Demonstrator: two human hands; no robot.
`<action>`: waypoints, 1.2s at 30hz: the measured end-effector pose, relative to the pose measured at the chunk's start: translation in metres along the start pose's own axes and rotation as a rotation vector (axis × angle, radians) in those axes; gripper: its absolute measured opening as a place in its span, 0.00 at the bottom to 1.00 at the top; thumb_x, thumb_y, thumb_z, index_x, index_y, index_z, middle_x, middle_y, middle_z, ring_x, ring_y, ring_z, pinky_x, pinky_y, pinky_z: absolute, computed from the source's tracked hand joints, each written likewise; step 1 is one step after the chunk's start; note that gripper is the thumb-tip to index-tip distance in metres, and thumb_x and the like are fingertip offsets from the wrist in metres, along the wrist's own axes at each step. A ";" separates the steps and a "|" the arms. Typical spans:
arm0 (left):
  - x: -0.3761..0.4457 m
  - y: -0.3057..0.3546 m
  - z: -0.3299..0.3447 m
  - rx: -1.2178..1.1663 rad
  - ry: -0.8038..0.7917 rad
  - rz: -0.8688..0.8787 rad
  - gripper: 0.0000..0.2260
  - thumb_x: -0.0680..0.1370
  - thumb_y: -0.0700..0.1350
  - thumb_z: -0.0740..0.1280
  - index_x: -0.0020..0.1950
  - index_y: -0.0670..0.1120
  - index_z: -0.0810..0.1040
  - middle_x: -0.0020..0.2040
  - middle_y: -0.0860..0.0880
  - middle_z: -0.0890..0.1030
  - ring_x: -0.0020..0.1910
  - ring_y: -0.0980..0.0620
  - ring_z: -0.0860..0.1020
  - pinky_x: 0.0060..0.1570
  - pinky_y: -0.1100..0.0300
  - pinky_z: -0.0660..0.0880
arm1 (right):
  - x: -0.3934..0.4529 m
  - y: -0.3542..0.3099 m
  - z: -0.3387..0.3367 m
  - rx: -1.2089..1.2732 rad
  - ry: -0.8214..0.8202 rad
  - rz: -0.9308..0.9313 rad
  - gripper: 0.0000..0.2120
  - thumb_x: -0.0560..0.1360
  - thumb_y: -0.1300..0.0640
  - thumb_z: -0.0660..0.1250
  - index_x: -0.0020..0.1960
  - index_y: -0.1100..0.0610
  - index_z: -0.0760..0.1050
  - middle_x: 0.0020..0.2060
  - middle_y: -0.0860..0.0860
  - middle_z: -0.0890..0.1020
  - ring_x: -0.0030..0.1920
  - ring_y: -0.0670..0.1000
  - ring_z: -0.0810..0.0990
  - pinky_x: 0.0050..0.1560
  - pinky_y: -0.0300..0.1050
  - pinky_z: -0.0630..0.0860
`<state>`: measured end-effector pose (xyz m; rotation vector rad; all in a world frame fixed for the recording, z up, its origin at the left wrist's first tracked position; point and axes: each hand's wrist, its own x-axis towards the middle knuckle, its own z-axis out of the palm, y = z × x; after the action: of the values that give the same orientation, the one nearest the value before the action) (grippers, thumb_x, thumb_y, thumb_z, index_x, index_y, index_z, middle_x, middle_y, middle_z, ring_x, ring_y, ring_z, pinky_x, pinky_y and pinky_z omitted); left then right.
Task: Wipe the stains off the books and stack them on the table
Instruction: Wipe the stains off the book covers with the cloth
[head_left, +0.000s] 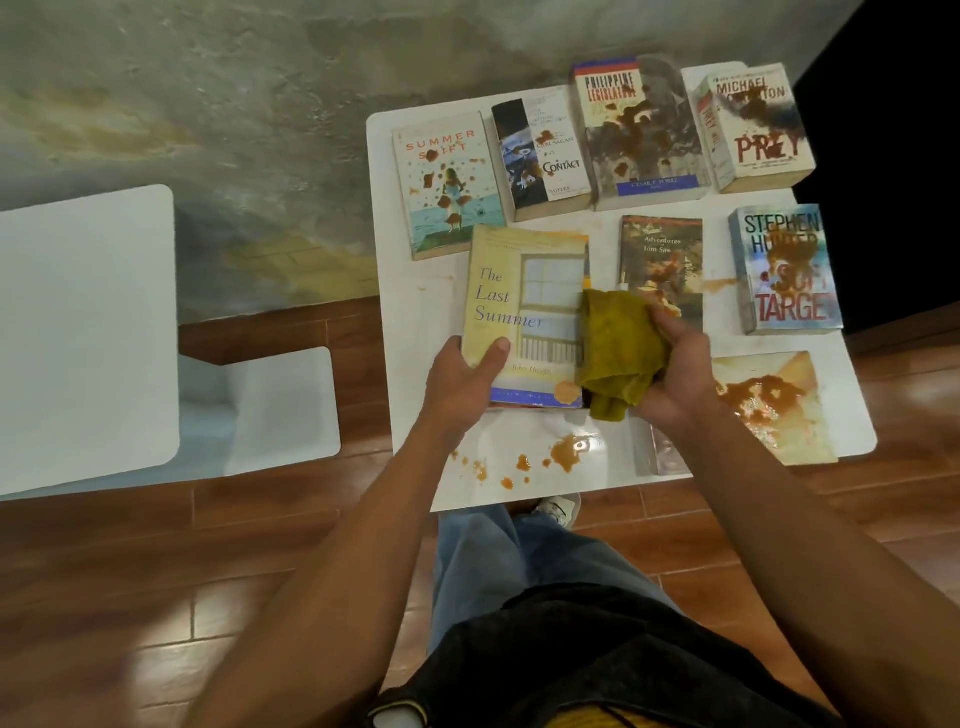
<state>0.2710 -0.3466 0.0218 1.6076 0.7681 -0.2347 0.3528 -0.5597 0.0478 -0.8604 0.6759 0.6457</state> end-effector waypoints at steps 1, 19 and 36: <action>-0.001 -0.001 -0.009 -0.013 0.004 0.023 0.18 0.79 0.57 0.69 0.64 0.49 0.77 0.57 0.53 0.84 0.55 0.54 0.83 0.57 0.51 0.81 | 0.000 -0.002 0.001 0.032 -0.002 -0.020 0.21 0.83 0.46 0.58 0.65 0.60 0.77 0.61 0.61 0.82 0.62 0.63 0.80 0.64 0.64 0.74; -0.010 0.021 -0.174 -0.325 0.317 0.100 0.15 0.82 0.56 0.63 0.64 0.51 0.77 0.54 0.53 0.86 0.53 0.50 0.85 0.48 0.52 0.82 | 0.075 0.058 0.077 -1.440 0.218 -0.544 0.22 0.82 0.47 0.62 0.71 0.58 0.69 0.62 0.58 0.79 0.61 0.63 0.76 0.63 0.60 0.72; 0.018 0.021 -0.221 -0.329 0.273 0.017 0.08 0.83 0.54 0.62 0.59 0.54 0.77 0.53 0.55 0.86 0.54 0.51 0.85 0.55 0.49 0.81 | 0.110 0.148 0.171 -1.784 -0.325 -0.645 0.26 0.80 0.54 0.64 0.77 0.51 0.66 0.76 0.53 0.67 0.71 0.57 0.72 0.64 0.50 0.74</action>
<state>0.2364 -0.1323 0.0734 1.3455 0.9479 0.1231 0.3568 -0.3174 -0.0206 -2.3770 -0.7257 0.6616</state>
